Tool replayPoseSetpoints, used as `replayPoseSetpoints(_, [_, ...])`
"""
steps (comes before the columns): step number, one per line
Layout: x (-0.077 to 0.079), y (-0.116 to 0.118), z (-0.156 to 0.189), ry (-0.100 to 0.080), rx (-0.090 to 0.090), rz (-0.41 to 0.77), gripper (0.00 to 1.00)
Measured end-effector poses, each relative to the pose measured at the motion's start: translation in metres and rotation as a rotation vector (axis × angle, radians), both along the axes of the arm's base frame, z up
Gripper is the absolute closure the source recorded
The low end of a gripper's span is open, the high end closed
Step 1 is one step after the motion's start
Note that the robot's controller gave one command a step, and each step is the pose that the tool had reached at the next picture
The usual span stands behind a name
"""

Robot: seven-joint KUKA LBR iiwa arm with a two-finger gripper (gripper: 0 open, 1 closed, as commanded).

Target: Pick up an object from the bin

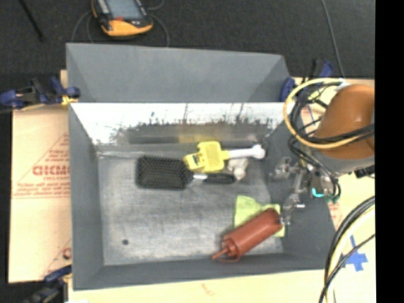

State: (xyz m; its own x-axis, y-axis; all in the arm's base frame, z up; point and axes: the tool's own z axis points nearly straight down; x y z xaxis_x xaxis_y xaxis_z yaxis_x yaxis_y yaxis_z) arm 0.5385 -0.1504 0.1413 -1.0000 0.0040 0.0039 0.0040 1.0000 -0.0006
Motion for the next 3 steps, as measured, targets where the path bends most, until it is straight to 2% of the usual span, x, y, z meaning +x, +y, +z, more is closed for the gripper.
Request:
replayPoseSetpoints(1, [0.002,0.000,0.004,-0.008,-0.002,0.004,0.00])
replayPoseSetpoints(2, [-0.020,0.005,-0.068,-0.009,-0.002,-0.043,1.00])
replayPoseSetpoints(3, [-0.020,0.005,-0.068,-0.009,-0.003,-0.042,1.00])
